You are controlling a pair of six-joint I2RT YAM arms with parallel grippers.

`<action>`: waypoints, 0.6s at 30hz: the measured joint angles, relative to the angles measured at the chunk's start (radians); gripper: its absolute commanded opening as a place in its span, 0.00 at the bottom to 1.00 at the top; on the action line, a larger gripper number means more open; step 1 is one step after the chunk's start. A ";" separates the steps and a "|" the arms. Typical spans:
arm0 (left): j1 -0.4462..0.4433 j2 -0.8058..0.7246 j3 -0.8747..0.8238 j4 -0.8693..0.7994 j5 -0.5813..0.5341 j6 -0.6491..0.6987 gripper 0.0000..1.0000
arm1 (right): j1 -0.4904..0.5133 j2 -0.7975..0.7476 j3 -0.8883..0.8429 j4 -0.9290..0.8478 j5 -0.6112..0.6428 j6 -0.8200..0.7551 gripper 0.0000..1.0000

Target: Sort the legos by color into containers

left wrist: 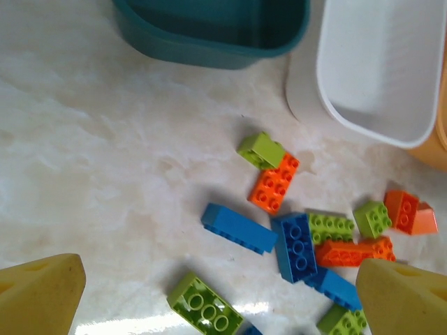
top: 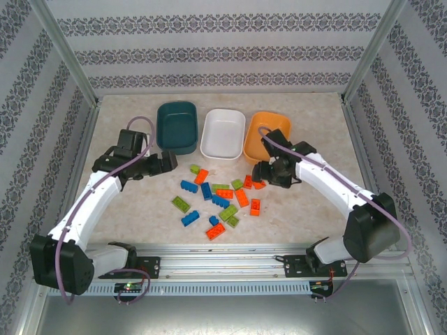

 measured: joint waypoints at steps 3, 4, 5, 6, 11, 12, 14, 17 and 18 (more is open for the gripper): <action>-0.026 -0.009 0.000 -0.011 0.002 0.006 1.00 | 0.029 -0.010 -0.051 -0.017 0.000 0.029 0.64; -0.031 -0.013 -0.001 -0.012 0.003 0.007 1.00 | 0.042 -0.017 -0.069 -0.019 0.000 0.042 0.64; -0.035 -0.018 -0.003 -0.013 0.005 0.007 1.00 | 0.060 -0.026 -0.087 -0.022 0.000 0.055 0.64; -0.037 -0.024 -0.007 -0.013 0.006 0.007 1.00 | 0.075 -0.032 -0.100 -0.022 0.000 0.067 0.63; -0.045 -0.041 -0.037 -0.017 0.011 0.006 1.00 | 0.163 -0.051 -0.174 -0.006 0.000 0.132 0.62; -0.046 -0.041 -0.040 -0.018 0.011 0.006 1.00 | 0.175 -0.051 -0.185 -0.001 0.000 0.145 0.61; -0.053 -0.041 -0.041 -0.019 0.012 0.006 1.00 | 0.196 -0.051 -0.206 0.012 0.000 0.167 0.60; -0.056 -0.041 -0.041 -0.019 0.012 0.005 1.00 | 0.217 -0.044 -0.216 0.031 0.000 0.188 0.59; -0.056 -0.041 -0.042 -0.019 0.013 0.003 1.00 | 0.222 -0.038 -0.216 0.039 0.000 0.194 0.59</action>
